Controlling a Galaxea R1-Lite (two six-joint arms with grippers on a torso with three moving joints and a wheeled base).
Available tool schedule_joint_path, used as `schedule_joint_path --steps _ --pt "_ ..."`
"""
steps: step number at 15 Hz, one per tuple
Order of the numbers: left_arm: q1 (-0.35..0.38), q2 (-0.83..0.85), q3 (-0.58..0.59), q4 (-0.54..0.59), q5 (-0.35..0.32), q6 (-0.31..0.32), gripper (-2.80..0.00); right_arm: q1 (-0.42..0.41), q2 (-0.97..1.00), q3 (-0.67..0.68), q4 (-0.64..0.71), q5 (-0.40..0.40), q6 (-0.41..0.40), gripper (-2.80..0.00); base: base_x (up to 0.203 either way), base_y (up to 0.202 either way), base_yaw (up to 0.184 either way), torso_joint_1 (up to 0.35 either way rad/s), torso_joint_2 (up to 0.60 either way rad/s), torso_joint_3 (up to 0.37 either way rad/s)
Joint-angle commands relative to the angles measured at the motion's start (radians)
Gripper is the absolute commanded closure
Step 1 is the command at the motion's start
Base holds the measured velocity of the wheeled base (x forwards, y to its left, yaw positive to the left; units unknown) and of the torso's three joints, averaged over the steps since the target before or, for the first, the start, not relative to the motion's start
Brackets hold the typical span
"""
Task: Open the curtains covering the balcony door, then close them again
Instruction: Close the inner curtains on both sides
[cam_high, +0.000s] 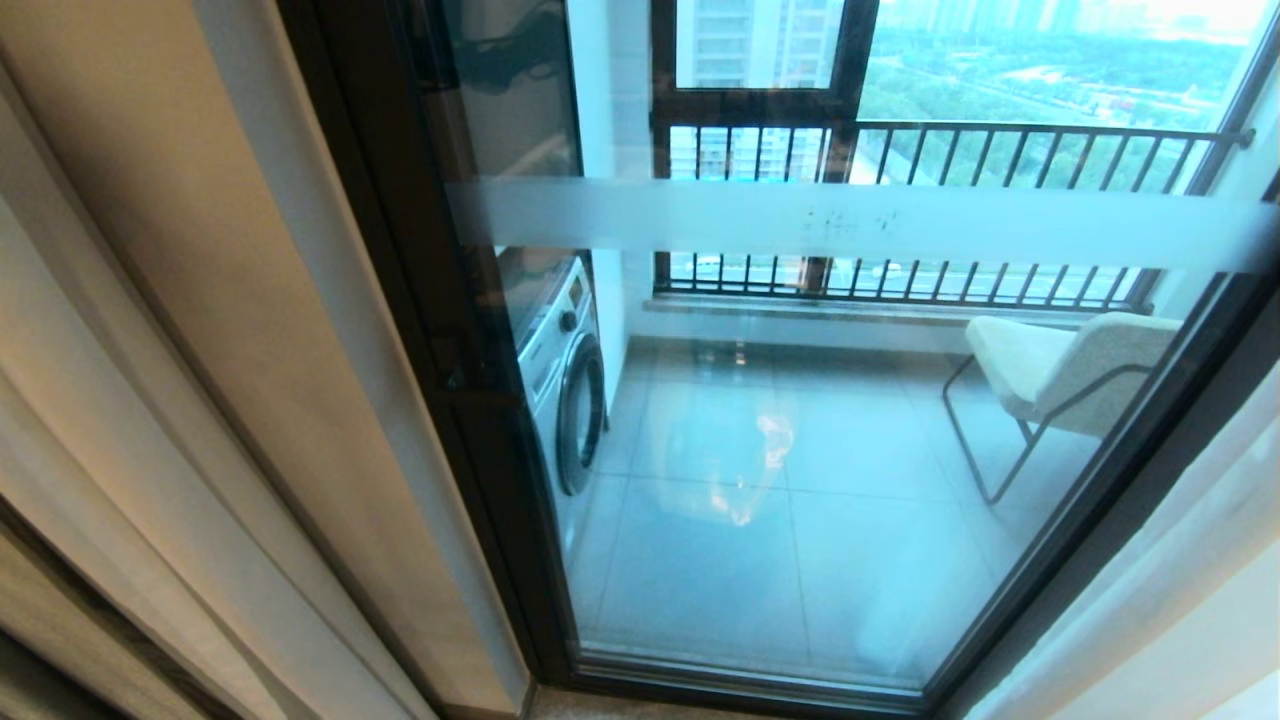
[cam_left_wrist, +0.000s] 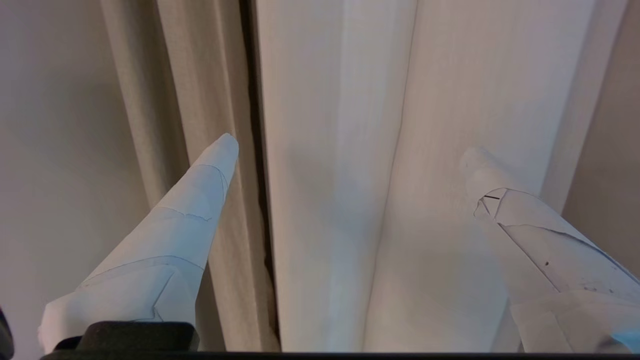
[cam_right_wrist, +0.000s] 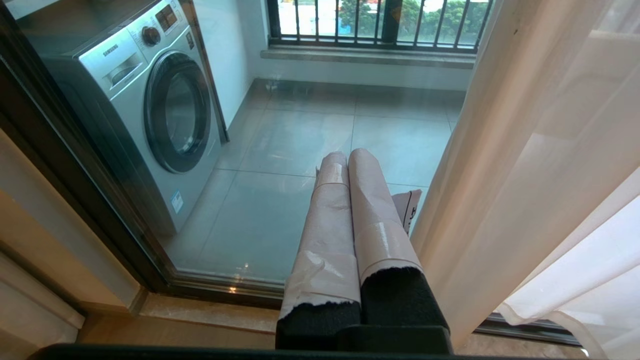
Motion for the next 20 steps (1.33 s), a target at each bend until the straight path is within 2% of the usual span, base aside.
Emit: schedule_joint_path --steps 1,5,20 --pt "0.002 0.05 -0.029 -0.009 0.003 -0.007 -2.8 0.0 0.001 0.0 0.0 0.0 0.0 0.0 0.0 0.0 0.0 0.0 0.0 0.0" --pt "0.002 0.095 -0.062 -0.011 -0.034 -0.027 -2.8 0.0 0.001 0.0 0.0 0.0 0.0 0.0 0.0 0.0 0.0 0.0 0.0 0.0" --pt "0.016 0.178 -0.09 -0.037 -0.037 -0.055 -2.8 0.0 0.001 0.0 0.0 0.0 0.0 0.0 0.0 0.0 0.0 0.0 0.0 0.0"
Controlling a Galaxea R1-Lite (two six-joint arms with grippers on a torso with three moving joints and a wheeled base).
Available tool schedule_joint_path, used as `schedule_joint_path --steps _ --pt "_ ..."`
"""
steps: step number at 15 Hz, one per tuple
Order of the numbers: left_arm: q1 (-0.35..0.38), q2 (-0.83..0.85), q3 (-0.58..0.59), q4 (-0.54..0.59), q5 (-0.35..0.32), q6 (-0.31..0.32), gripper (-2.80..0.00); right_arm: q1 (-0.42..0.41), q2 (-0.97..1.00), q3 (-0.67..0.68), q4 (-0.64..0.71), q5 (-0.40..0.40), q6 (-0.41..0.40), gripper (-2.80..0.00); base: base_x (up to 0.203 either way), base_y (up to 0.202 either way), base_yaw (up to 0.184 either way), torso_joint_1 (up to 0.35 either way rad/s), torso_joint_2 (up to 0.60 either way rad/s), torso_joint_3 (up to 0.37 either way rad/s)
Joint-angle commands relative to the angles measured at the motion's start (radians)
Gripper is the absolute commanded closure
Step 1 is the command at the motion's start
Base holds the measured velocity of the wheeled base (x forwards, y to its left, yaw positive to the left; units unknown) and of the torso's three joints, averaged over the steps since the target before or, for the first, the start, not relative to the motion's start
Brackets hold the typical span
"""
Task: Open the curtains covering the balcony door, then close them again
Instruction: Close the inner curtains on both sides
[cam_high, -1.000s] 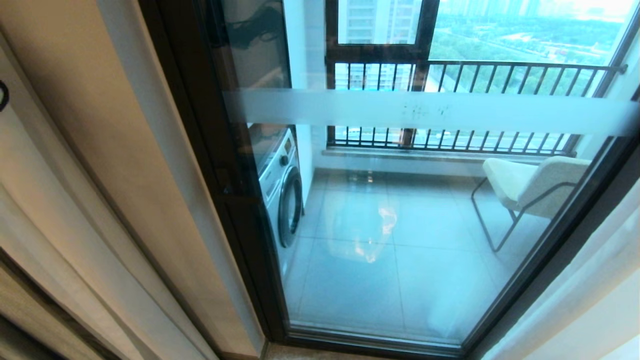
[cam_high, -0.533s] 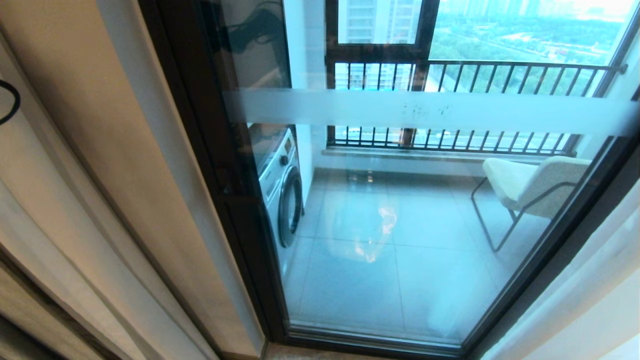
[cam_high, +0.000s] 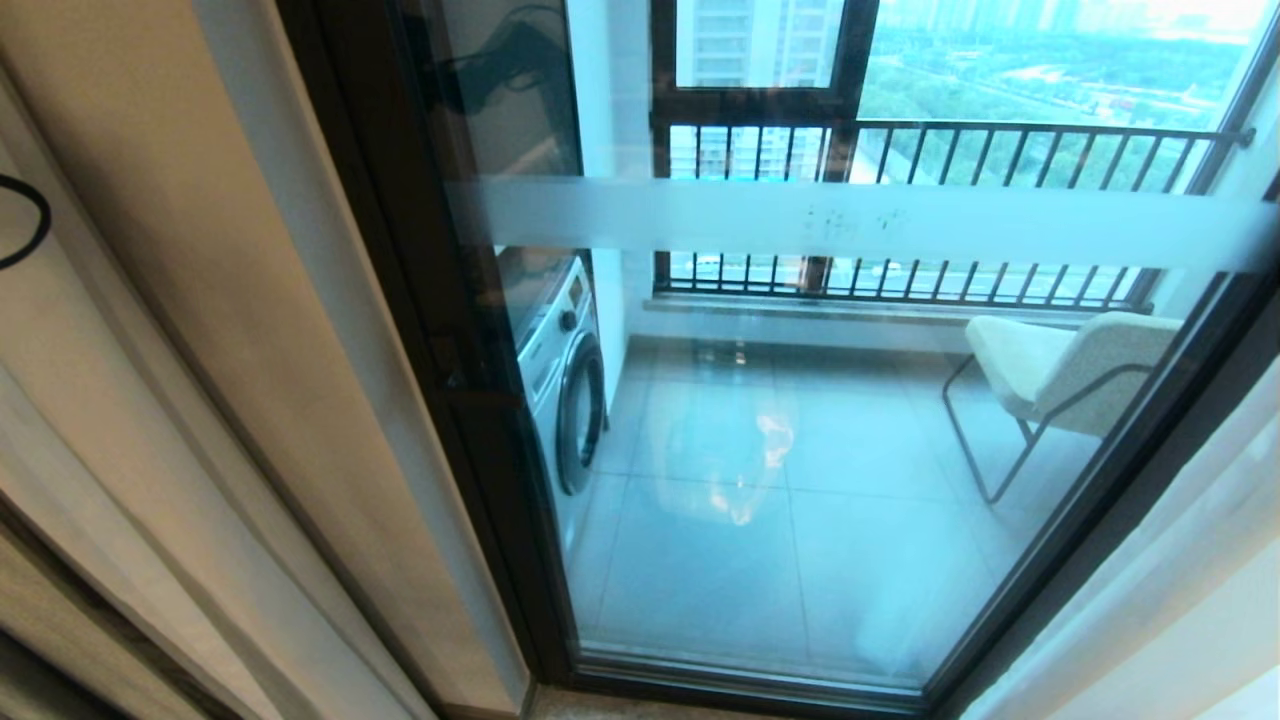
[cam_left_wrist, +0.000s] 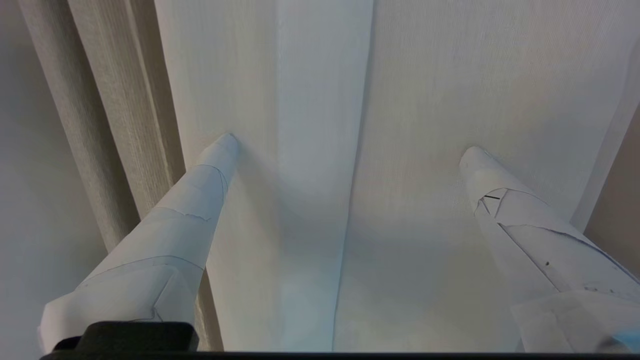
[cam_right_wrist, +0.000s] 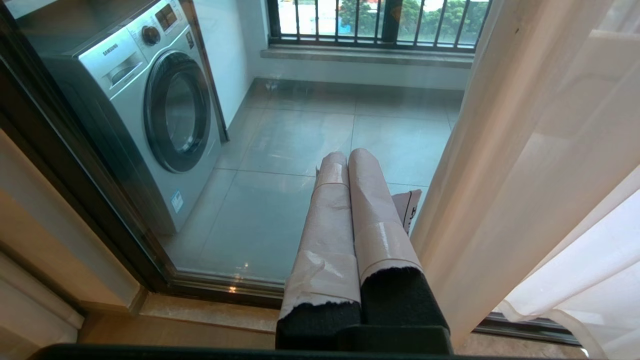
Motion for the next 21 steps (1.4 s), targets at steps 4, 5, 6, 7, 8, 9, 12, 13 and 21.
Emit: schedule_joint_path --steps 4,5,6,7,8,9,12,13,21 --pt "-0.001 0.01 0.006 -0.005 0.003 0.001 -0.7 0.0 0.001 0.0 -0.001 0.0 0.0 0.0 0.0 0.0 0.0 0.0 0.0 0.0" --pt "-0.001 0.009 0.006 -0.006 0.004 0.0 0.0 0.0 0.001 0.0 -0.001 0.0 0.0 0.0 0.0 0.0 0.0 0.0 0.0 0.0" --pt "-0.003 0.008 0.006 -0.006 0.004 0.0 0.0 0.0 0.001 0.0 -0.001 0.0 0.0 0.0 0.0 0.0 0.0 0.0 0.0 0.0" --pt "-0.004 0.008 0.006 -0.006 0.004 0.0 0.0 0.0 0.001 0.0 -0.001 0.0 0.0 0.0 0.0 0.0 0.0 0.0 0.0 0.0" --pt "-0.004 0.007 0.005 -0.006 0.004 0.0 0.0 0.0 0.001 0.0 -0.001 0.0 0.0 0.0 0.0 0.0 0.0 0.0 0.0 0.0" --pt "-0.004 0.007 0.005 -0.006 0.004 0.0 0.0 0.0 0.001 0.0 -0.001 0.0 0.0 0.0 0.0 0.0 0.0 0.0 0.0 0.0" --pt "-0.006 0.01 0.005 -0.041 0.003 0.001 0.0 0.0 0.001 0.0 -0.001 0.0 0.0 0.0 0.0 0.0 0.0 0.0 0.0 0.0" --pt "-0.006 0.017 0.005 -0.059 0.003 0.003 0.0 0.0 0.001 0.0 -0.001 0.0 0.0 0.0 0.0 0.0 0.0 0.0 0.0 0.0" --pt "-0.011 0.008 0.008 -0.069 0.003 0.007 0.0 0.0 0.001 0.0 -0.001 0.0 0.0 0.0 0.0 0.0 0.0 0.0 0.0 0.0"
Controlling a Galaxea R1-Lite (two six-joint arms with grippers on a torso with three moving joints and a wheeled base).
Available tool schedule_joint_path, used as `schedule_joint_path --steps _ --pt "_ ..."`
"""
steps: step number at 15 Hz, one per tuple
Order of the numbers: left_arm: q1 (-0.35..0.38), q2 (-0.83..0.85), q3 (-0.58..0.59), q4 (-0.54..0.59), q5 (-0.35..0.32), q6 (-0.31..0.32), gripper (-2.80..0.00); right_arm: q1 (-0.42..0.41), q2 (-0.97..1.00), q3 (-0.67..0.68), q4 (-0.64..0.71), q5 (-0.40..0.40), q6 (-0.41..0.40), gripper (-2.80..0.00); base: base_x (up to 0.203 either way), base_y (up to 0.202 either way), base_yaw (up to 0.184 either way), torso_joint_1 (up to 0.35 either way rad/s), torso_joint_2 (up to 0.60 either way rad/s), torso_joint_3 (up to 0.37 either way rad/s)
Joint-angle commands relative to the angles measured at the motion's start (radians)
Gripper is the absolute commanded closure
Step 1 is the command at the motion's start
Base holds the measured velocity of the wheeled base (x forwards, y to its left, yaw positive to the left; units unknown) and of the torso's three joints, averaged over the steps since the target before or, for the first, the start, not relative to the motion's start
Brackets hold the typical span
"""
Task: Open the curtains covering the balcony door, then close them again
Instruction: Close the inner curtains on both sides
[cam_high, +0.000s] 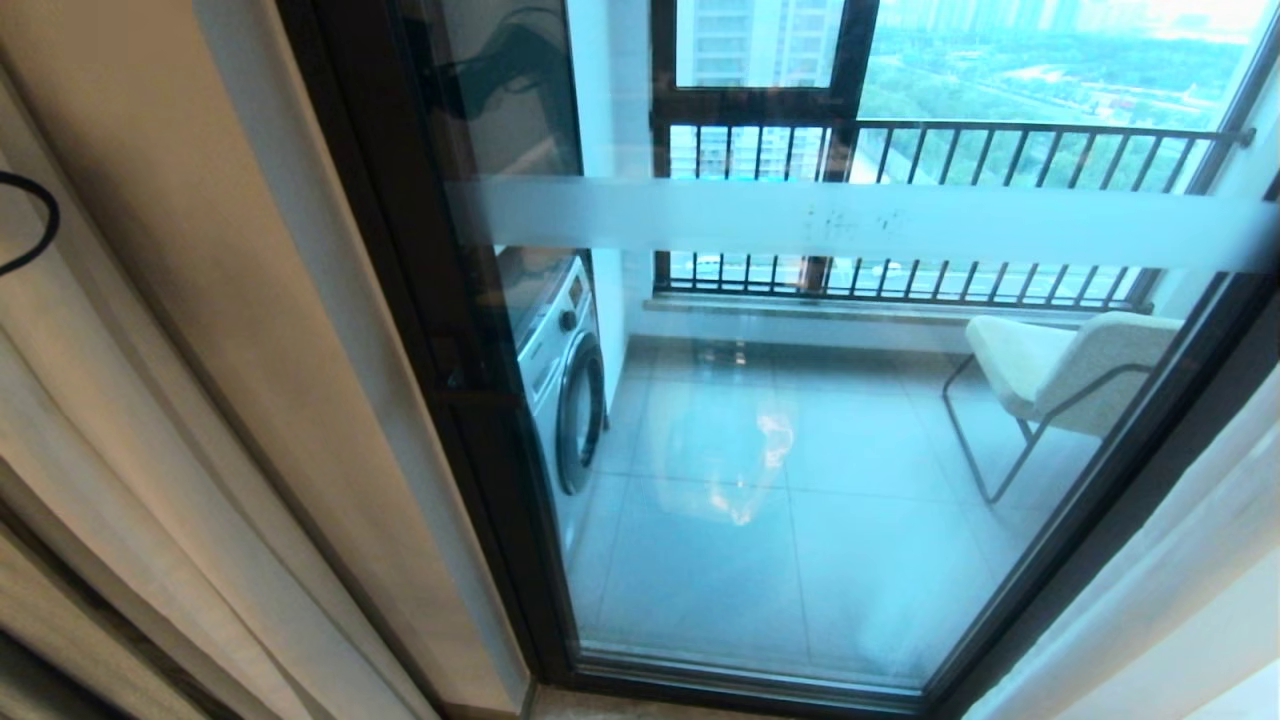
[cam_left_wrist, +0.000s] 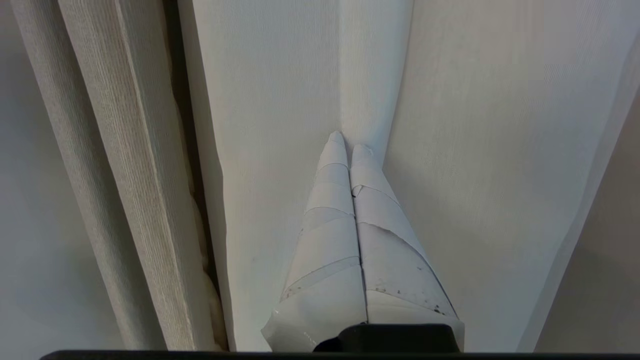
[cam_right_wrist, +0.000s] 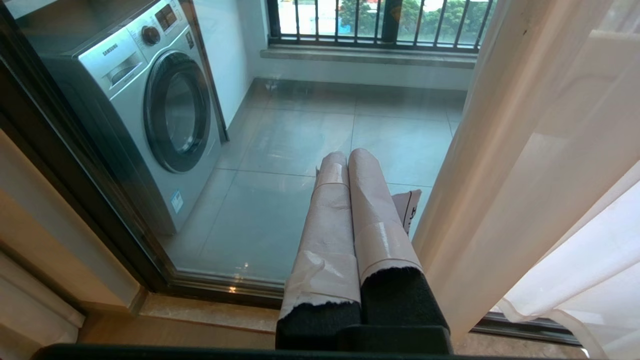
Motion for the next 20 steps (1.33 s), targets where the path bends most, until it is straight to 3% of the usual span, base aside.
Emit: schedule_joint_path --steps 1,5,10,15,20 --pt "-0.014 -0.021 0.0 -0.005 0.003 -0.001 0.0 0.0 0.001 0.0 0.0 0.0 0.0 0.0 0.0 0.0 0.0 0.0 0.0 0.0" --pt "-0.068 -0.07 0.001 -0.005 0.007 -0.001 0.0 0.0 0.001 0.0 0.0 0.0 0.0 0.0 0.0 0.0 0.0 0.0 0.0 0.0" --pt "-0.085 -0.118 0.011 -0.005 0.009 0.01 0.0 0.0 0.001 0.0 0.0 0.0 0.0 0.0 0.0 0.0 0.0 0.0 0.0 0.0" --pt "-0.117 -0.293 0.163 0.039 0.024 0.072 0.0 0.0 0.001 0.0 0.0 0.0 0.0 0.0 0.0 0.0 0.0 0.0 0.0 0.0" --pt "-0.112 -0.455 0.268 0.233 0.161 0.077 0.0 0.0 0.001 0.0 0.0 0.0 0.0 0.0 0.0 0.0 0.0 0.0 0.0 0.0"
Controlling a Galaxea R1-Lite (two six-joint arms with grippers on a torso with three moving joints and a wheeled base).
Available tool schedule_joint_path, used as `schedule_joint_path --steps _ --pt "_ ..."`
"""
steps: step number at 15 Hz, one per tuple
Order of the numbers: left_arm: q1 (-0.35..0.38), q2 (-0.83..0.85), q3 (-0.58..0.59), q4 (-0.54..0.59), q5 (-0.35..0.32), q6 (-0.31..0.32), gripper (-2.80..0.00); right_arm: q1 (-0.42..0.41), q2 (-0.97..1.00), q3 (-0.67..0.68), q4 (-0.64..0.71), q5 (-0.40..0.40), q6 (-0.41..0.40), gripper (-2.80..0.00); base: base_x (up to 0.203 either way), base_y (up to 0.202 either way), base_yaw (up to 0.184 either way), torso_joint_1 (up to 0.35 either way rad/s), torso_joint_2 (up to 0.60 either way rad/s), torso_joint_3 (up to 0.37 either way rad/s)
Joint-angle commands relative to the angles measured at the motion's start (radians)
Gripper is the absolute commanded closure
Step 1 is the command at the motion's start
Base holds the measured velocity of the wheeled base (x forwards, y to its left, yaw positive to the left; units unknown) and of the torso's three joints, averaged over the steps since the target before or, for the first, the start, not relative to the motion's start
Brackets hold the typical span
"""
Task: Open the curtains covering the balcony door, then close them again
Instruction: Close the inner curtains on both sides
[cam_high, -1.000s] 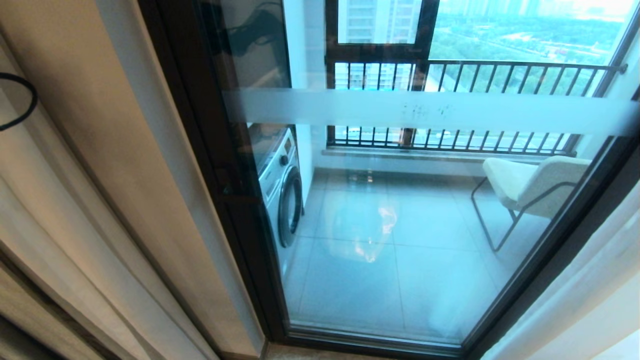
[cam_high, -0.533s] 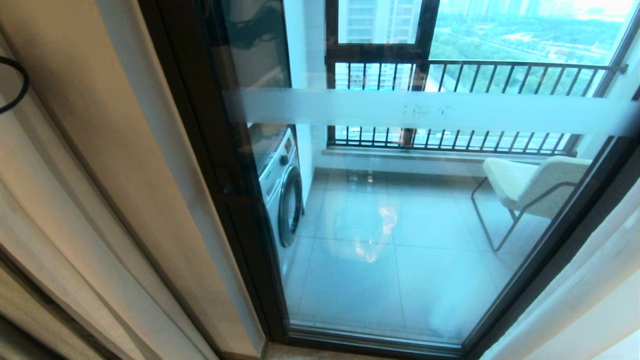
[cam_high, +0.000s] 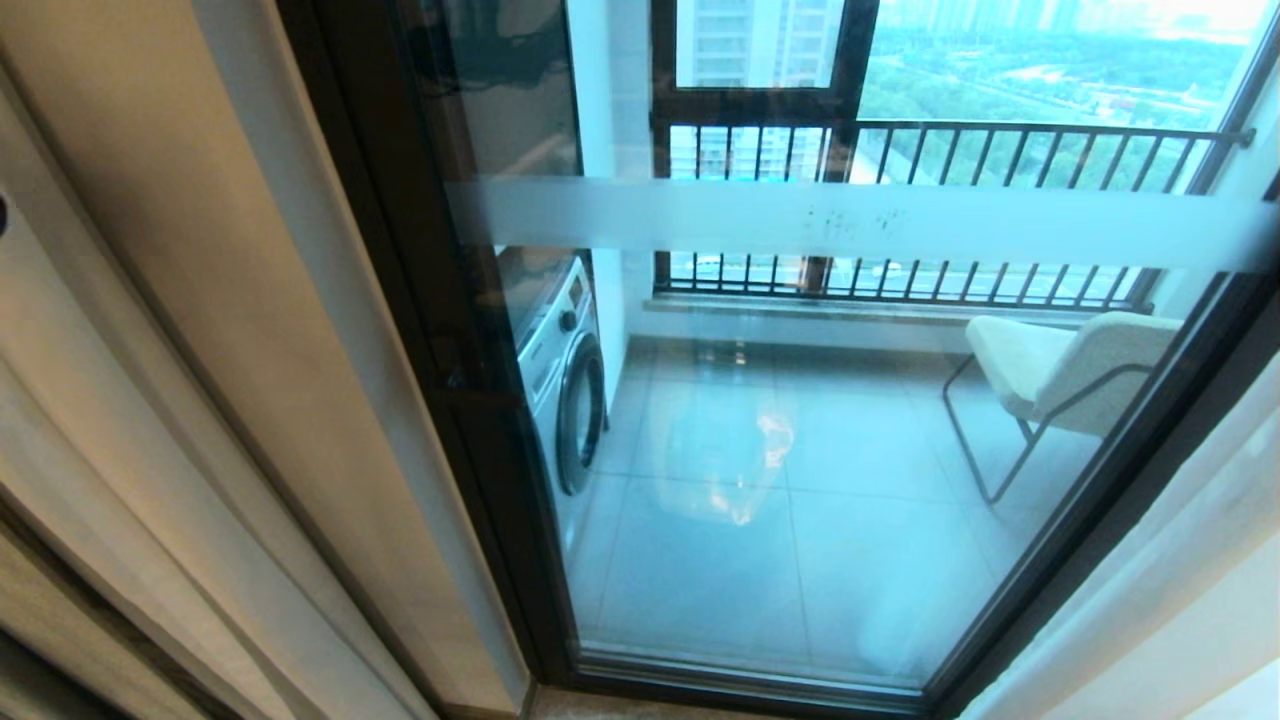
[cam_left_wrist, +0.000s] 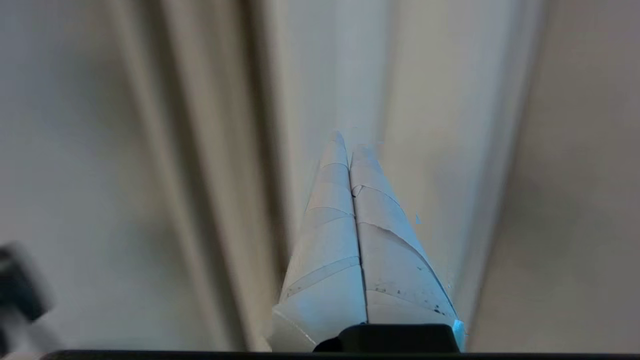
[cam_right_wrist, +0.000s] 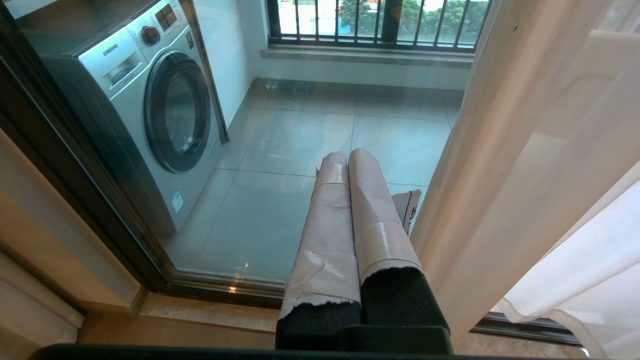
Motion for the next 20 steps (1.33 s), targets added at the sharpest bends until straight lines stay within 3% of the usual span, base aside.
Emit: schedule_joint_path --steps 1,5,9,10,20 --pt "0.011 -0.089 0.038 0.05 0.058 0.0 0.0 0.0 0.001 0.0 0.0 0.0 0.0 0.0 0.0 0.0 0.0 0.0 0.0 0.0" --pt "0.081 -0.131 0.091 0.064 0.078 0.021 0.0 0.0 0.001 0.0 0.0 0.0 0.0 0.0 0.0 0.0 0.0 0.0 0.0 0.0" --pt "0.088 -0.144 0.116 0.064 0.08 0.018 0.0 0.0 0.001 0.0 0.0 0.0 0.0 0.0 0.0 0.0 0.0 0.0 0.0 0.0" --pt "0.096 -0.146 0.116 0.064 0.078 0.017 -2.8 0.0 0.001 0.0 0.0 0.0 0.0 0.0 0.0 0.0 0.0 0.0 0.0 0.0" --pt "0.137 -0.124 0.109 0.055 0.069 0.003 -2.8 0.0 0.001 0.0 0.0 0.0 0.0 0.0 0.0 0.0 0.0 0.0 0.0 0.0"
